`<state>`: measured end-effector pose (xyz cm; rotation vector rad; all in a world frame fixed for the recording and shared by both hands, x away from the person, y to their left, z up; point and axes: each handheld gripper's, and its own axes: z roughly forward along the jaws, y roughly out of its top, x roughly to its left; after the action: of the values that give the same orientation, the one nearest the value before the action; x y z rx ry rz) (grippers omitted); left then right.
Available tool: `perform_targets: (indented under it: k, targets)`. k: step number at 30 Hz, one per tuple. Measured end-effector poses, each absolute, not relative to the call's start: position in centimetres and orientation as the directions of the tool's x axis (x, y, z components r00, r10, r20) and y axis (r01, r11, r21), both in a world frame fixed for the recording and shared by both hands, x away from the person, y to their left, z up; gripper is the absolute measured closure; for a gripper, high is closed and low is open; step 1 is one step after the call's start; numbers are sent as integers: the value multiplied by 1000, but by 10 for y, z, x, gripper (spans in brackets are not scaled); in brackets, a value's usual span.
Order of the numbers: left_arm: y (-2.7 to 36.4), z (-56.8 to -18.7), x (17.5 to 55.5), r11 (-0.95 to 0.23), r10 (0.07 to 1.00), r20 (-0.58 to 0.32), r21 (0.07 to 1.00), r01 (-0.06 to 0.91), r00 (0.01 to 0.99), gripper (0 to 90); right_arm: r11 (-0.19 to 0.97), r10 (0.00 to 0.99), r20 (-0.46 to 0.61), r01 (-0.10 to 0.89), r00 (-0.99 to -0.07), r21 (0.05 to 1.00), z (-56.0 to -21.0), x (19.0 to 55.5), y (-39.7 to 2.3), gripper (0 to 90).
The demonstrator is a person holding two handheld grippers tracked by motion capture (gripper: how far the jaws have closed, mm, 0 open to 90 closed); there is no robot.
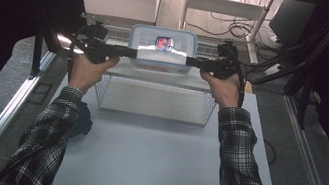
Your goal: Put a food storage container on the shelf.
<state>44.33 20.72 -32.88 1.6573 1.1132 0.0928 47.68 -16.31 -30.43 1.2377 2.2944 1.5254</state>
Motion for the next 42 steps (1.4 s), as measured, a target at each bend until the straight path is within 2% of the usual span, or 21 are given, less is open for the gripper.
perform_targets:
  k: [11, 28, 34, 37, 42]
  targets:
    - [209, -329, 446, 33, 676, -470, 788, 614, 567, 408, 147, 687, 323, 560, -651, 816, -302, 475, -165, 509]
    - [208, -327, 446, 40, 681, -473, 787, 616, 560, 386, 162, 687, 310, 554, -657, 816, -298, 468, -162, 517]
    - [207, -320, 439, 5, 708, -413, 814, 581, 573, 303, 155, 688, 283, 517, -668, 842, -296, 463, -165, 440]
    - [206, -315, 430, -19, 719, -373, 833, 554, 587, 234, 166, 685, 259, 492, -681, 855, -294, 457, -170, 387]
    - [205, -314, 413, -68, 723, -314, 854, 516, 616, 182, 195, 683, 218, 462, -697, 865, -294, 446, -172, 307]
